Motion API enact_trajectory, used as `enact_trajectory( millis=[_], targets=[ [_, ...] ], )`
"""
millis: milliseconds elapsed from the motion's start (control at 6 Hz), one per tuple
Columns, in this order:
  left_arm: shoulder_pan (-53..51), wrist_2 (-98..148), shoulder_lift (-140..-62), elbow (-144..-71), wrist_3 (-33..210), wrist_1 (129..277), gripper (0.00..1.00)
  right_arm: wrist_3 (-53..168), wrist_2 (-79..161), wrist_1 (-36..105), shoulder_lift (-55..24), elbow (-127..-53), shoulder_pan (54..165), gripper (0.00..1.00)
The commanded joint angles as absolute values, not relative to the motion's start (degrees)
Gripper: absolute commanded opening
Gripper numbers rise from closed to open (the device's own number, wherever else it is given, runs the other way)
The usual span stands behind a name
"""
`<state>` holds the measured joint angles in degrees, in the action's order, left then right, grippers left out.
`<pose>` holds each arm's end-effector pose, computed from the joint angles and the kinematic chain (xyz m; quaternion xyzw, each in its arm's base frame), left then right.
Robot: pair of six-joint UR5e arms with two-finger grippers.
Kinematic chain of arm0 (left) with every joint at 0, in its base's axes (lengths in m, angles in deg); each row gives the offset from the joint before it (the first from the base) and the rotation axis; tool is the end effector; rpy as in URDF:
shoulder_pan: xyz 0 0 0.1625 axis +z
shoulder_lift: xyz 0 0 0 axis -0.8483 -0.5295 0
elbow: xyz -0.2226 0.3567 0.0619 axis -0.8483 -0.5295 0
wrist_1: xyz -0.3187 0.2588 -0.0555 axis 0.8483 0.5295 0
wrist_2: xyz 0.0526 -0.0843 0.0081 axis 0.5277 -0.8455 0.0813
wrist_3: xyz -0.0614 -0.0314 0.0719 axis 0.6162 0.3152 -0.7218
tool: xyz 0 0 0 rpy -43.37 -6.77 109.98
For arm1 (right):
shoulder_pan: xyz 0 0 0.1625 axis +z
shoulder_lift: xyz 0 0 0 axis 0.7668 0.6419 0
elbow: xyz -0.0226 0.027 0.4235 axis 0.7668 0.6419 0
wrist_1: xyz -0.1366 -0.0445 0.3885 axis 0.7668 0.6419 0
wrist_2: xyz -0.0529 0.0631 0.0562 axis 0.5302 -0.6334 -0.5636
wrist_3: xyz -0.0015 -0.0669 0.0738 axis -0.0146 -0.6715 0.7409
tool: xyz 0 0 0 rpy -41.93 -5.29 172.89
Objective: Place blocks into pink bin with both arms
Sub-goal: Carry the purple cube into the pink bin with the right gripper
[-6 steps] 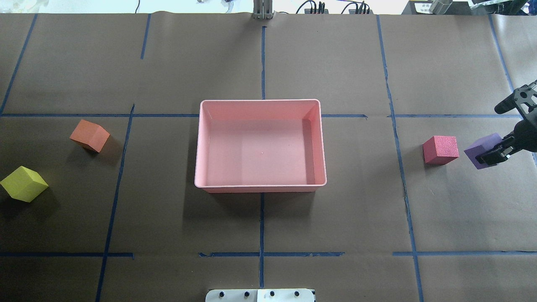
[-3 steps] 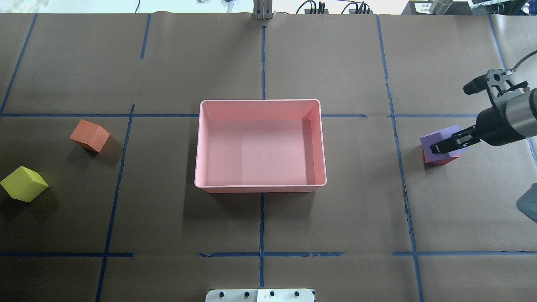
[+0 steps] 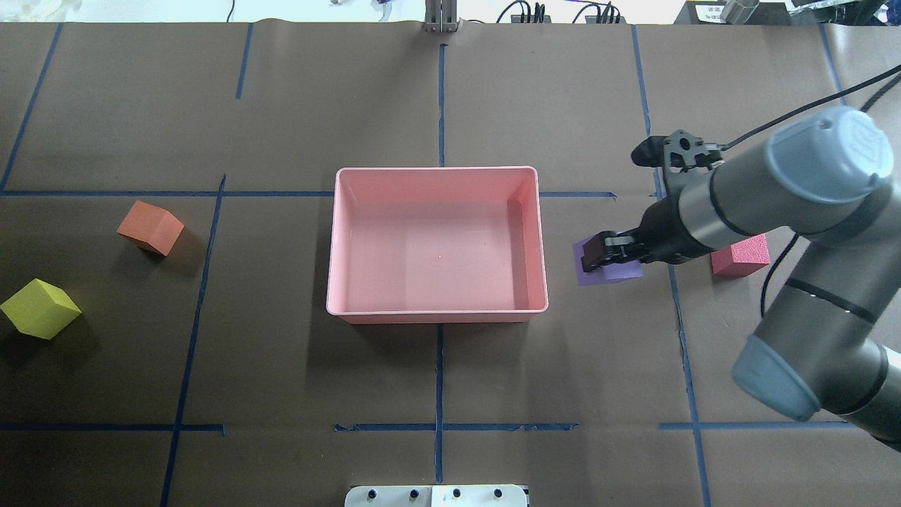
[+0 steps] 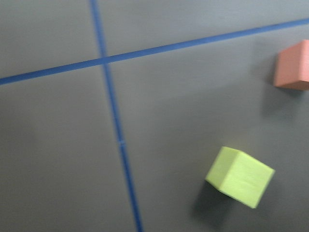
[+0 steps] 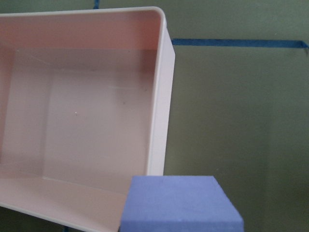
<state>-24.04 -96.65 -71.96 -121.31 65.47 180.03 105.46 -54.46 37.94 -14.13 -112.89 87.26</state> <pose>0.0057 -0.4302 0.5906 0.0676 0.4453 0.1567 0.8790 -0.3818 -0.3980 0.2571 0.0467 -0.4936 -0.0229 0.8681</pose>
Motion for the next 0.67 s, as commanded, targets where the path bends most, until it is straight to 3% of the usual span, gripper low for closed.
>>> enact_trajectory(
  millis=[0,167,333,500],
  targets=[
    [-15.31,-96.6,-71.96,-120.74,65.71,185.65,1.0,115.31,-45.28,44.86,-23.34,-108.05,79.98,0.02],
    [-14.57,-96.16,-71.96,-120.56,65.63,186.46,1.0,116.67,-44.71,44.77,-26.41,-104.62,79.6,0.07],
    [-13.7,-94.59,-71.88,-120.38,65.62,188.56,1.0,116.68,-44.1,44.77,-27.66,-102.75,79.6,0.24],
    [-12.21,-94.05,-71.88,-120.12,65.62,188.4,1.0,117.47,-42.87,44.77,-27.85,-102.56,79.6,0.99]
  ],
)
